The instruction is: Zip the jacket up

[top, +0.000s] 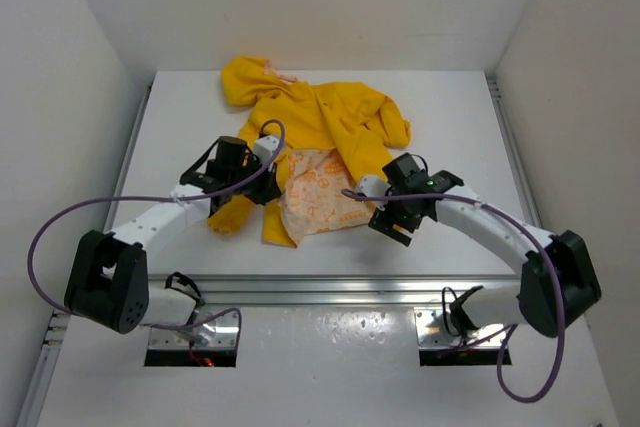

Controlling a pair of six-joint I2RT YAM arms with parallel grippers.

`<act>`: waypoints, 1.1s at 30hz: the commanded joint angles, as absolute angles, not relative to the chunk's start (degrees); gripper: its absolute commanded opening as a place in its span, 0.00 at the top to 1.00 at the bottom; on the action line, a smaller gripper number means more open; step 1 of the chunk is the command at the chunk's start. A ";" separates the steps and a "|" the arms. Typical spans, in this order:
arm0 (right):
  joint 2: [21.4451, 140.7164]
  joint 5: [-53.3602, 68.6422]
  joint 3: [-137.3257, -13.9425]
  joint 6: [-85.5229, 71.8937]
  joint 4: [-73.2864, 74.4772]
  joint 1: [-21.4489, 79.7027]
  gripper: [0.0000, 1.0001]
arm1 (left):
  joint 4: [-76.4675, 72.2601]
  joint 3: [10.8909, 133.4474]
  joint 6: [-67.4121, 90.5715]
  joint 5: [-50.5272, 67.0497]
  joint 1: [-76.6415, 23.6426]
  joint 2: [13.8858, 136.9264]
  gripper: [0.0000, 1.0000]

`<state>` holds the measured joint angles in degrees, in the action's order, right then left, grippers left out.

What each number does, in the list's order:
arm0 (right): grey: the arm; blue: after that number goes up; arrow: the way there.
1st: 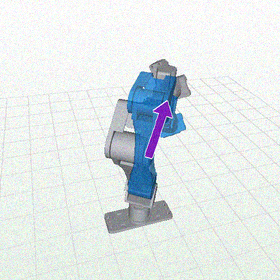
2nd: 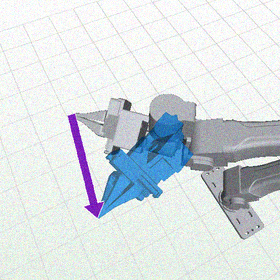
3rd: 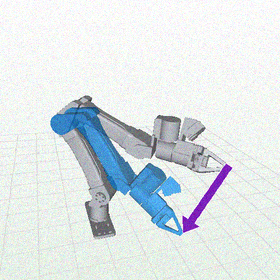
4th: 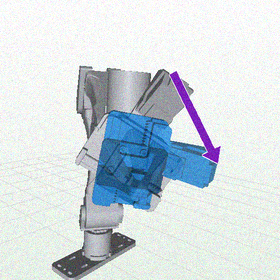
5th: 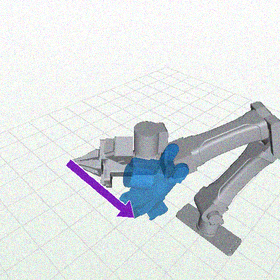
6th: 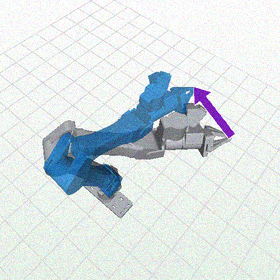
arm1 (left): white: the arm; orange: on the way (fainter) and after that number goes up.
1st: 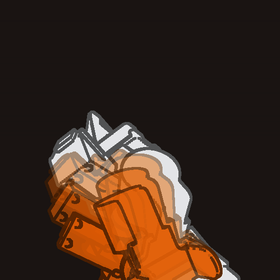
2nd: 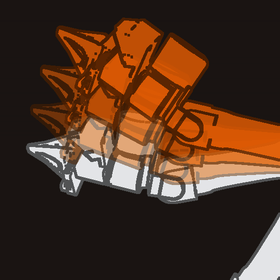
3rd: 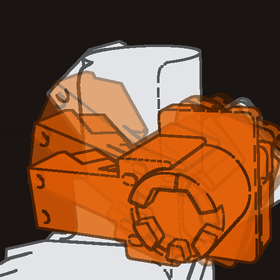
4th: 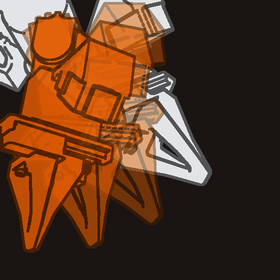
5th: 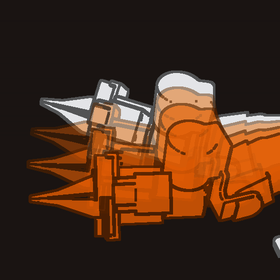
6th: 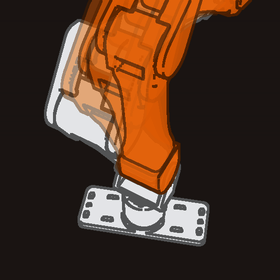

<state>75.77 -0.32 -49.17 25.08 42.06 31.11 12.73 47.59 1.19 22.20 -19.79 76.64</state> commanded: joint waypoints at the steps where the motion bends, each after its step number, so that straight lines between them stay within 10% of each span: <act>1: 78.66 -9.14 -53.69 24.61 40.08 32.78 0.22 | 10.63 47.37 2.37 22.15 -19.42 74.10 1.00; 33: 82.71 -14.67 -37.52 20.92 13.89 34.72 0.30 | 7.29 43.77 8.44 26.10 -15.47 72.77 1.00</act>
<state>83.50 -13.91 -36.53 19.62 19.51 34.96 9.50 42.92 7.42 24.99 -16.05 72.71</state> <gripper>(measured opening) 0.700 0.010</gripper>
